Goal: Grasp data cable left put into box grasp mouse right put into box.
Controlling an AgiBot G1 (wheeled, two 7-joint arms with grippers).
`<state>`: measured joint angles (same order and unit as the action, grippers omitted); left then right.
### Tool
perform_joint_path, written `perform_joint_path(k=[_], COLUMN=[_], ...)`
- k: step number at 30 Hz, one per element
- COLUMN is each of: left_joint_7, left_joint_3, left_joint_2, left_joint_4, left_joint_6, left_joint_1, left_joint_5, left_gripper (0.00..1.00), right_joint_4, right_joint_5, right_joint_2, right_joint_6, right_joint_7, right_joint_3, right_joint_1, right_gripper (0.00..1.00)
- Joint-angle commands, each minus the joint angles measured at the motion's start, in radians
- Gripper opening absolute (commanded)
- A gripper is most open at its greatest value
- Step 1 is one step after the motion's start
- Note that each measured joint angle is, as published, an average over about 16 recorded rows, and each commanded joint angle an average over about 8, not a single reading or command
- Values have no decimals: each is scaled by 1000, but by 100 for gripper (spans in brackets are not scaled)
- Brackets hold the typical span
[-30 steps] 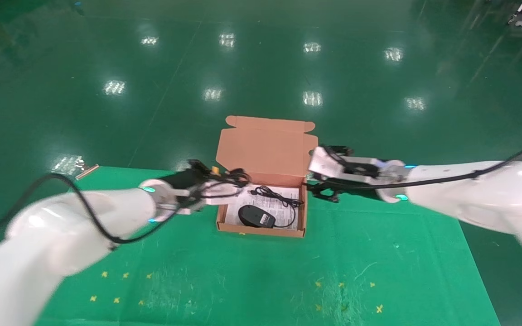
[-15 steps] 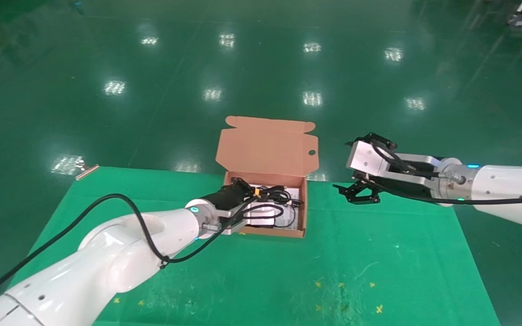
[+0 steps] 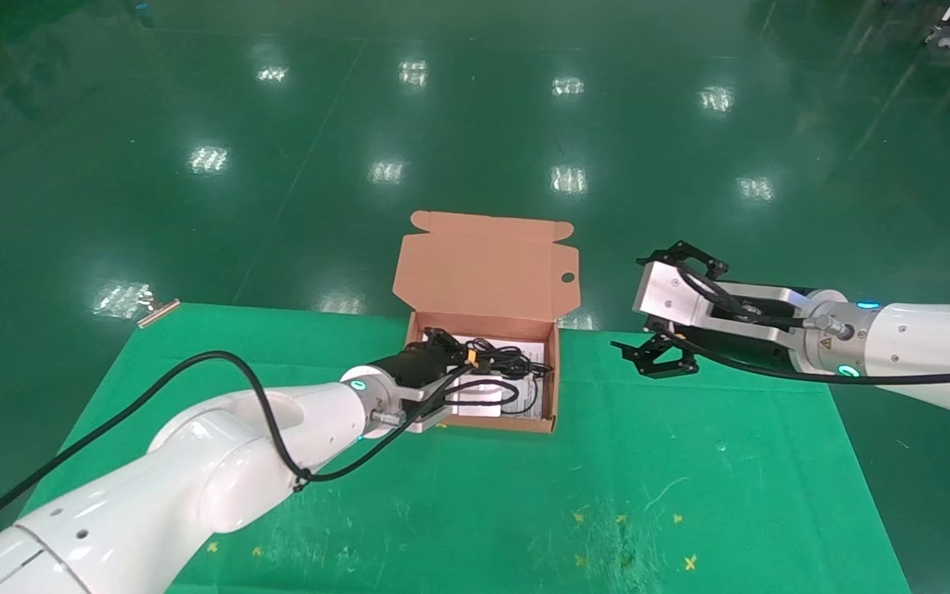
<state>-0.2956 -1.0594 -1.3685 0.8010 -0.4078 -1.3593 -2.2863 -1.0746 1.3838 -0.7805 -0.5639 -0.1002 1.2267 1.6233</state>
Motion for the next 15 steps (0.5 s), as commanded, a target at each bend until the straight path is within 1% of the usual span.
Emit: perform_joint_path(k=[1,5,9,11,15], left_joint_7=[0,-6,-28,-44,-69], left_joint_3=[7,6,10,22,47], left_joint_2=[1,16,27,32,39], left_joint_4=[1,22,41,47,56], left_joint_6=[-3,-5,0,10,32], left_joint_1=[1,1,-22,-44,-83], left_joint_5=[-4,2,18,27,42], left_gripper=[100,100,100,100,100], right_joint_4=[6,5,-15,-36,-78], right_joint_5=[-4,-3,8,26,75], right_joint_2=[-3,-2,14,31,66], right_joint_6=[-2,1,9,8,-16], right_joint_7=[3,6,8,11,5], right_joint_3=[-1,-7,-17,-19,-10], right_joint_1=[-1,7,34,55,97], right_gripper=[100,100,100,100,100])
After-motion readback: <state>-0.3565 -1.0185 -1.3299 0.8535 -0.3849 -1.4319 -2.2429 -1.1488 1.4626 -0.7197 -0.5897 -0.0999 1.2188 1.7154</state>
